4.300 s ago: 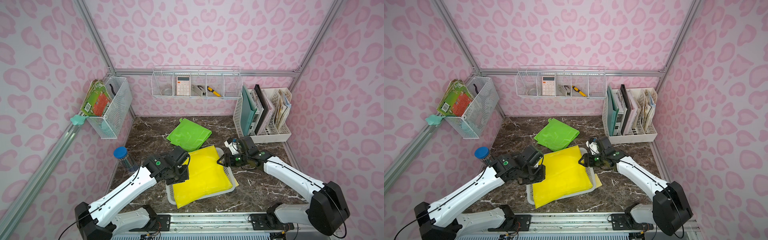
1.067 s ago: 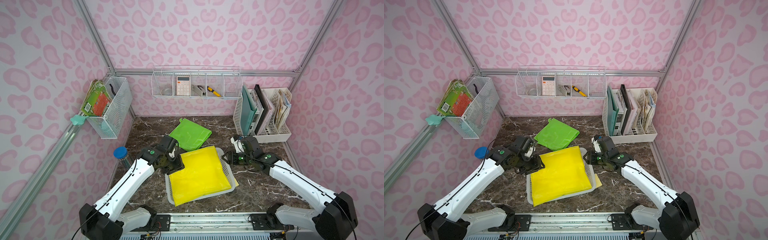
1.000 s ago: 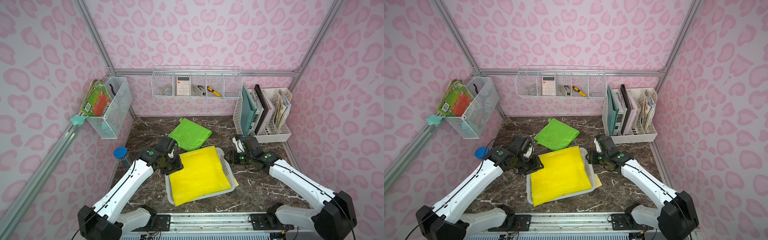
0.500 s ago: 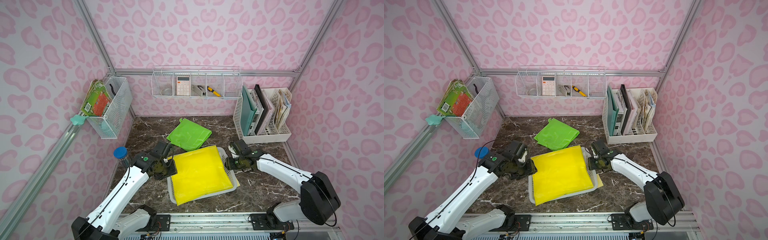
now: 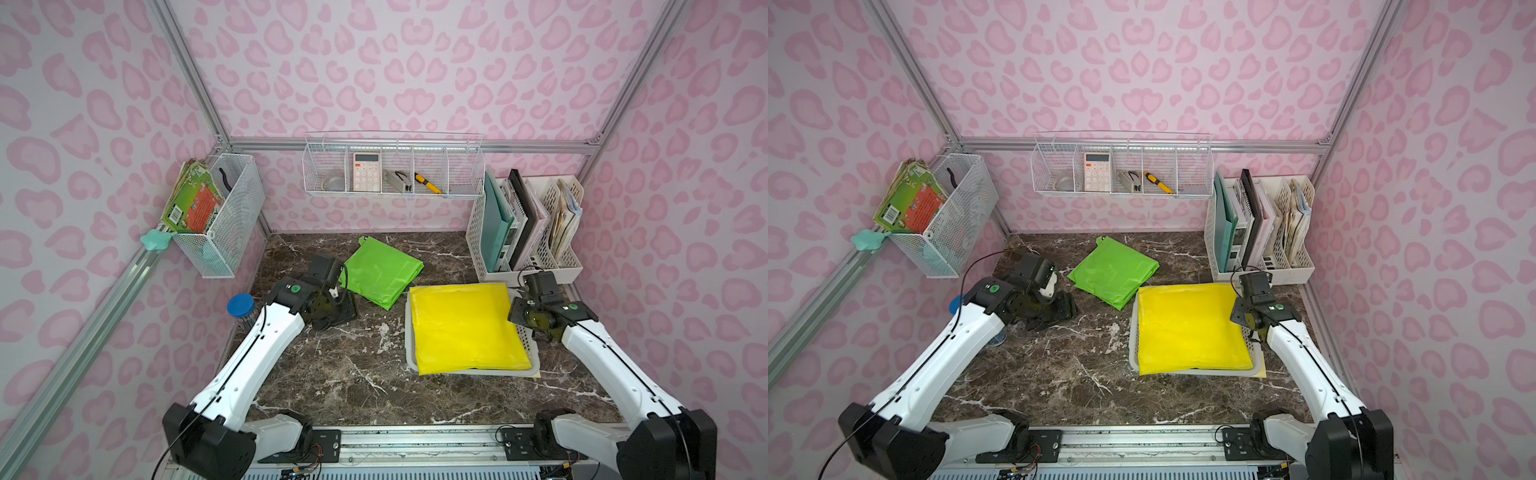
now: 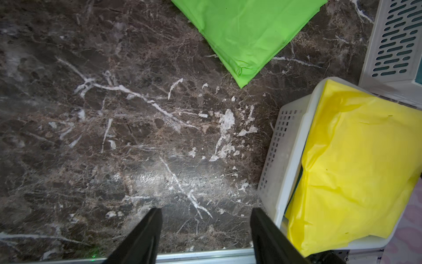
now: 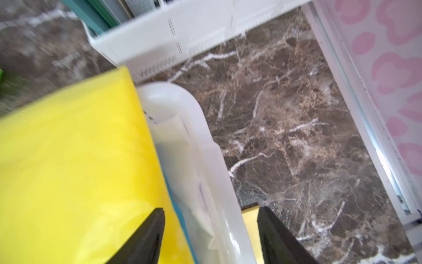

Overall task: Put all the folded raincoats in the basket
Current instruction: Move the basket to the center of the board, then move the raincoat to the center of the board.

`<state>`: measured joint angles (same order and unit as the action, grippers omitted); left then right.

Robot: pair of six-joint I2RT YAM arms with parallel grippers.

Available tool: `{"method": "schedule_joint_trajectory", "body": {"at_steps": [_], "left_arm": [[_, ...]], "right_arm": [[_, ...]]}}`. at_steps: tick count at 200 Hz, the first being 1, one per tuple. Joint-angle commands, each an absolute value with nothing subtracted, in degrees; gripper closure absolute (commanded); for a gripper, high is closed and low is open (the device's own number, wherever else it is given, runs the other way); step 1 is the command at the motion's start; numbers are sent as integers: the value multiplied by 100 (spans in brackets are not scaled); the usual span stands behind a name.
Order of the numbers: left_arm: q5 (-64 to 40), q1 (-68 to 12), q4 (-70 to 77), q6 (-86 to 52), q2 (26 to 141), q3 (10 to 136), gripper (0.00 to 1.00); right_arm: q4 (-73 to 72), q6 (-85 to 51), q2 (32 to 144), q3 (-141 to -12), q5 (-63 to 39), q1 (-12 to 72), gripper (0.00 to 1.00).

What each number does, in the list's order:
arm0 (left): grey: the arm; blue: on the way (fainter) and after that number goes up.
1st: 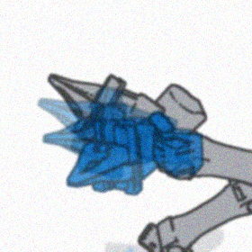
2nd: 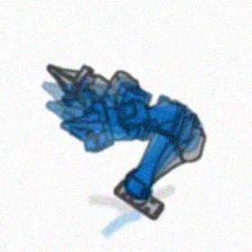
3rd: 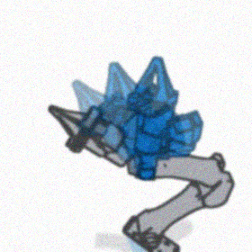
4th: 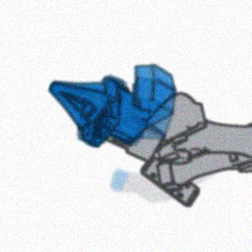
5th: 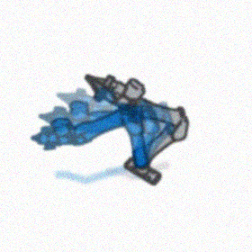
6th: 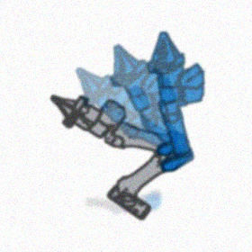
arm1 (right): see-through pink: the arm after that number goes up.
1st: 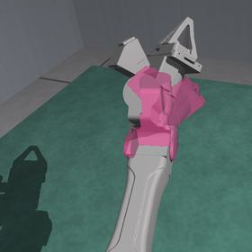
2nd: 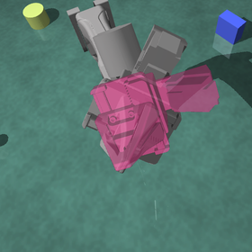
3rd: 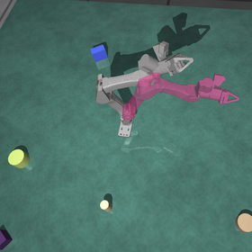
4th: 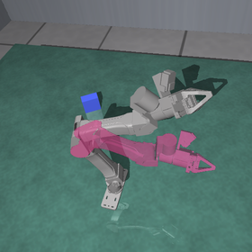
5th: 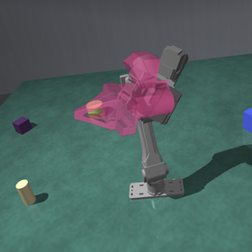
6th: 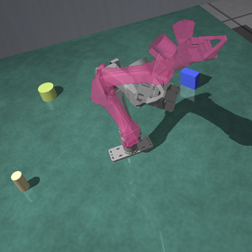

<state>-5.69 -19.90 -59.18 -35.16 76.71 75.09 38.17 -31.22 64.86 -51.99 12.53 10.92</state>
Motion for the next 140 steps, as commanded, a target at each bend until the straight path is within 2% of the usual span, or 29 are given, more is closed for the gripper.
{"method": "schedule_joint_trajectory", "body": {"at_steps": [1,32,53,80,107,140], "left_arm": [[-1011,-1945,-5490,-3204,8647,8103,38],[-1035,-1798,-5725,-2975,10568,9808,48],[-1201,-1615,-6192,-2916,11908,11214,56],[-1553,-1357,-6309,-3108,13179,12337,64],[-1860,-1327,-6441,-3146,13985,13046,68],[-1700,-1319,-6478,-3164,14193,12882,70]], "right_arm": [[3499,-2962,6166,-5409,713,1037,32],[3556,-2780,5740,-5582,276,1036,32],[3526,-2789,5474,-5486,-522,1053,33],[3434,-2924,5122,-5234,-1118,1096,35],[3466,-2945,4930,-5105,-1284,1149,37],[3494,-2991,4849,-5097,-1409,1155,38]]}}
